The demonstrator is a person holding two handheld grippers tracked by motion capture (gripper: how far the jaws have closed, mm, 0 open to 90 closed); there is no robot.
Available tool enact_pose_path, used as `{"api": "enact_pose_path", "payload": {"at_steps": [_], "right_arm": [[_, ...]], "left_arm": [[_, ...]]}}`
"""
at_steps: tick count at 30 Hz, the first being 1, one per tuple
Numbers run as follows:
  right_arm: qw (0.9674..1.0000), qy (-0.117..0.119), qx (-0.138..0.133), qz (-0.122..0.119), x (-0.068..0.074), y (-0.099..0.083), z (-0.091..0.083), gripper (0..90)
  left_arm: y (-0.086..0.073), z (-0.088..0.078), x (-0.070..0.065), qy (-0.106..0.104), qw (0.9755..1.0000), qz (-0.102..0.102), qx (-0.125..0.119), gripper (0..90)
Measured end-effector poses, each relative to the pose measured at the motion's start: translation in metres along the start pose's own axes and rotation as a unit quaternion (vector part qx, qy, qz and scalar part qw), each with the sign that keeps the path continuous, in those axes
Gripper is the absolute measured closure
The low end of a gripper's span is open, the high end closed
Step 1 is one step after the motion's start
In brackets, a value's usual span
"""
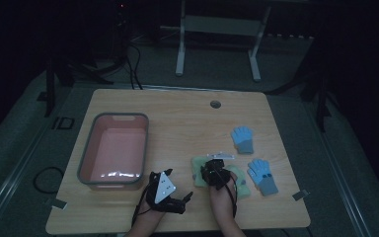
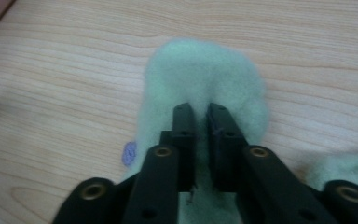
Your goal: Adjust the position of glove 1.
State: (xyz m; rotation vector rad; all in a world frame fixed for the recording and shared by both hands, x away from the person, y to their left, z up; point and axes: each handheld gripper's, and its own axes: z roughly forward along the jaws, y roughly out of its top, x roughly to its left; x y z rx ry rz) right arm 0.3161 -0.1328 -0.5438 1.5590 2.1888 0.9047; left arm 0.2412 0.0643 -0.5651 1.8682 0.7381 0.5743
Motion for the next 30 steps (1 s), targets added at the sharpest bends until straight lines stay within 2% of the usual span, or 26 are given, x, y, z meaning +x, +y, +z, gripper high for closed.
{"api": "enact_pose_path", "payload": {"at_steps": [2,3,4,7,9,11,13,18,20,26,30], "right_arm": [[1.0000,0.000,0.000,-0.010,0.001,0.001,0.000,72.5],[0.9998,0.008,0.000,-0.016,0.000,0.003,-0.001,66.9],[0.9998,0.008,0.000,-0.016,0.000,0.003,-0.001,66.9],[0.9992,0.004,-0.008,-0.038,0.001,0.010,-0.007,62.8],[0.9986,0.018,-0.018,-0.046,0.000,0.018,-0.013,60.2],[0.9972,0.031,-0.024,-0.064,-0.006,0.030,-0.022,59.9],[0.9969,0.029,-0.023,-0.069,-0.008,0.032,-0.023,59.9],[0.9952,0.053,-0.012,-0.082,-0.023,0.039,-0.030,61.0],[0.9941,0.055,-0.007,-0.093,-0.029,0.040,-0.032,60.7],[0.9877,0.059,0.007,-0.144,-0.051,0.032,-0.045,60.5],[0.9836,0.075,0.018,-0.163,-0.068,0.024,-0.055,60.7]], "left_arm": [[0.000,0.000,0.000,-0.001,1.0000,-0.001,0.000,0.1],[0.000,0.000,0.000,-0.001,1.0000,-0.003,0.000,0.1],[0.000,0.000,0.001,-0.002,1.0000,-0.004,-0.001,0.1],[0.000,0.000,0.001,-0.003,1.0000,-0.006,0.001,0.1],[0.000,0.000,0.001,-0.002,1.0000,-0.007,0.000,0.1],[0.000,0.000,0.001,-0.001,1.0000,-0.005,0.000,0.1],[0.000,0.000,0.000,-0.001,1.0000,-0.003,0.001,0.1],[0.000,0.000,0.000,0.001,1.0000,-0.002,0.000,0.1],[0.000,0.000,0.000,0.001,1.0000,-0.001,0.001,0.1],[0.000,0.000,0.000,0.000,1.0000,0.001,0.002,0.1],[0.000,0.001,0.000,0.000,1.0000,-0.001,0.002,0.1]]}}
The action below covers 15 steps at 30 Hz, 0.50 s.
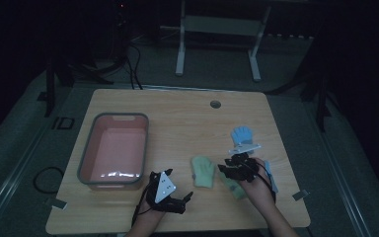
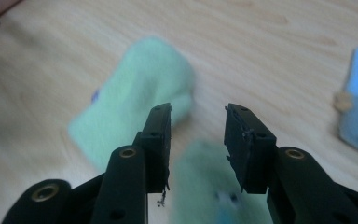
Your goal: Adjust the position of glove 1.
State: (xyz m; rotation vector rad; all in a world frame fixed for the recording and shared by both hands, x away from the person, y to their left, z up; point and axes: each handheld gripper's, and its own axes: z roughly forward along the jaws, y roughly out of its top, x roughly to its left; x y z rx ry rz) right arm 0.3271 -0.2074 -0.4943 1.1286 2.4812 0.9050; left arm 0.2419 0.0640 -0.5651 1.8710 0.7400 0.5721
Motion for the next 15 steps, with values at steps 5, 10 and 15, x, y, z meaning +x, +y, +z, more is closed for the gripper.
{"api": "enact_pose_path", "payload": {"at_steps": [5,10,15], "right_arm": [[0.9999,0.003,0.006,0.008,-0.015,-0.022,-0.013,60.6],[0.9995,0.000,0.023,0.022,-0.019,-0.043,-0.012,59.8],[0.9988,-0.014,0.030,0.035,-0.018,-0.062,-0.001,60.8]], "left_arm": [[0.000,0.000,0.000,0.001,1.0000,0.002,0.002,0.1],[0.000,0.000,-0.002,0.002,1.0000,0.006,0.001,0.1],[0.000,0.000,-0.001,-0.001,1.0000,0.005,0.000,0.1]]}}
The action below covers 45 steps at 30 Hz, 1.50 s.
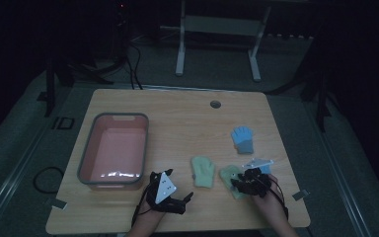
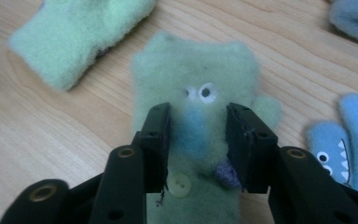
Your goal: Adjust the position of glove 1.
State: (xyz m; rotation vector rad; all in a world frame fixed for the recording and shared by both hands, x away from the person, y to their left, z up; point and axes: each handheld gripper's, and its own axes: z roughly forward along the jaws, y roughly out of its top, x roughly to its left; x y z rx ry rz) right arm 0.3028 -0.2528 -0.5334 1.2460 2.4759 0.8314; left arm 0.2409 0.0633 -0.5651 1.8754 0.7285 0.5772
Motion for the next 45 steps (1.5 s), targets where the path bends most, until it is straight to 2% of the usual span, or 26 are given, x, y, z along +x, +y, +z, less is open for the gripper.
{"api": "enact_pose_path", "payload": {"at_steps": [3,6,8,9,11,14,18,20,22,23,25,30,34,38,41,45], "right_arm": [[0.9997,-0.020,-0.012,-0.007,0.006,-0.005,0.001,65.7],[0.9995,-0.028,-0.018,0.000,0.009,-0.007,0.002,76.7],[0.9994,-0.030,-0.019,0.002,0.009,-0.007,0.002,79.2],[0.9987,-0.033,-0.030,0.024,0.010,-0.010,0.002,81.8],[0.9964,-0.033,-0.045,0.064,0.009,-0.013,0.002,83.4],[0.9929,-0.044,-0.053,0.097,0.012,-0.013,0.000,85.7],[0.9898,-0.073,-0.066,0.103,0.016,-0.001,-0.013,86.9],[0.9854,-0.091,-0.083,0.117,0.014,0.011,-0.025,87.1],[0.9845,-0.094,-0.087,0.120,0.014,0.015,-0.028,87.2],[0.9819,-0.104,-0.095,0.126,0.015,0.023,-0.033,87.2],[0.9812,-0.105,-0.097,0.129,0.015,0.026,-0.034,87.2],[0.9764,-0.120,-0.102,0.148,0.019,0.037,-0.030,87.2],[0.9759,-0.129,-0.090,0.151,0.019,0.034,-0.014,87.2],[0.9774,-0.126,-0.076,0.152,0.019,0.028,0.001,87.2],[0.9792,-0.131,-0.066,0.140,0.019,0.026,0.009,86.9],[0.9810,-0.122,-0.052,0.141,0.015,0.019,0.021,84.9]], "left_arm": [[0.000,0.000,0.000,0.000,1.0000,0.000,0.001,0.1],[0.000,0.000,0.000,0.001,1.0000,0.000,0.001,0.1],[0.000,0.000,0.000,0.001,1.0000,0.000,0.001,0.1],[0.000,0.000,0.000,0.002,1.0000,0.001,0.002,0.1],[0.000,0.000,-0.001,0.003,1.0000,0.003,0.003,0.1],[0.000,0.000,-0.001,0.003,1.0000,0.003,0.003,0.1],[0.000,0.000,-0.001,0.003,1.0000,0.002,0.003,0.1],[0.000,0.000,0.000,0.003,1.0000,0.001,0.003,0.1],[0.000,0.001,0.000,0.003,1.0000,0.000,0.002,0.1],[0.000,0.001,0.000,0.003,1.0000,-0.001,0.001,0.1],[0.000,0.001,0.000,0.004,1.0000,-0.002,0.001,0.1],[0.000,0.000,-0.001,0.003,1.0000,0.003,0.001,0.1],[0.000,0.000,0.000,0.002,1.0000,0.000,-0.001,0.1],[0.000,0.000,0.000,0.002,1.0000,0.001,0.000,0.1],[0.000,0.000,0.000,0.000,1.0000,-0.001,0.000,0.1],[0.000,0.000,0.001,-0.006,1.0000,-0.003,-0.001,0.1]]}}
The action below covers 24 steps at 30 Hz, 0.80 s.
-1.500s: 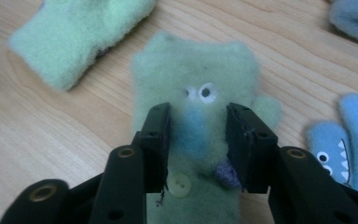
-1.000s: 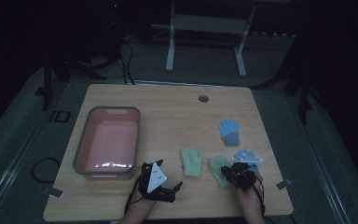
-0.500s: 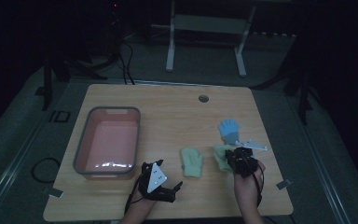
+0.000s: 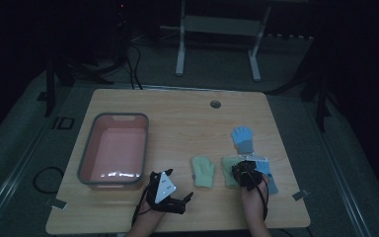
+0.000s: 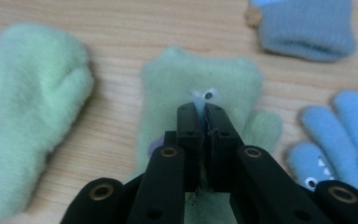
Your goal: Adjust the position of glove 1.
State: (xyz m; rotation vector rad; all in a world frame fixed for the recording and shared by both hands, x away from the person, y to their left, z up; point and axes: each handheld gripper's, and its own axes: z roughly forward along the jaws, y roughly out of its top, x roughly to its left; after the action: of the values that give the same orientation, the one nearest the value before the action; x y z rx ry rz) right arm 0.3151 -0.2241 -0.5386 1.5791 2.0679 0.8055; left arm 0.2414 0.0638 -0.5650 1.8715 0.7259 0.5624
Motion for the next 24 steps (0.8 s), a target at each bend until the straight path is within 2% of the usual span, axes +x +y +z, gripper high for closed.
{"api": "enact_pose_path", "payload": {"at_steps": [4,8,10,11,14,17,20,24], "right_arm": [[0.9999,0.012,0.003,-0.004,-0.002,-0.001,0.002,79.1],[0.9993,0.035,0.010,-0.006,-0.006,0.001,-0.001,71.7],[0.9989,0.041,0.007,-0.020,-0.010,0.004,-0.005,70.5],[0.9981,0.052,0.003,-0.033,-0.014,0.006,-0.008,68.1],[0.9967,0.064,0.001,-0.050,-0.024,0.010,-0.011,66.7],[0.9965,0.064,0.003,-0.053,-0.030,0.011,-0.012,65.6],[0.9944,0.085,0.004,-0.062,-0.041,0.013,-0.017,64.2],[0.9937,0.090,0.001,-0.067,-0.039,0.014,-0.019,64.2]], "left_arm": [[0.000,0.000,-0.001,0.001,1.0000,0.001,0.000,0.1],[0.000,0.000,0.000,0.003,1.0000,0.001,0.000,0.1],[0.000,0.000,-0.001,0.002,1.0000,0.002,0.000,0.1],[0.000,0.000,-0.001,0.002,1.0000,0.002,0.000,0.1],[0.000,0.000,-0.001,0.003,1.0000,0.002,0.000,0.1],[0.000,0.000,-0.001,0.003,1.0000,0.002,0.001,0.1],[0.000,0.000,-0.001,0.004,1.0000,0.002,0.001,0.1],[0.000,0.001,-0.001,0.004,1.0000,0.004,0.001,0.2]]}}
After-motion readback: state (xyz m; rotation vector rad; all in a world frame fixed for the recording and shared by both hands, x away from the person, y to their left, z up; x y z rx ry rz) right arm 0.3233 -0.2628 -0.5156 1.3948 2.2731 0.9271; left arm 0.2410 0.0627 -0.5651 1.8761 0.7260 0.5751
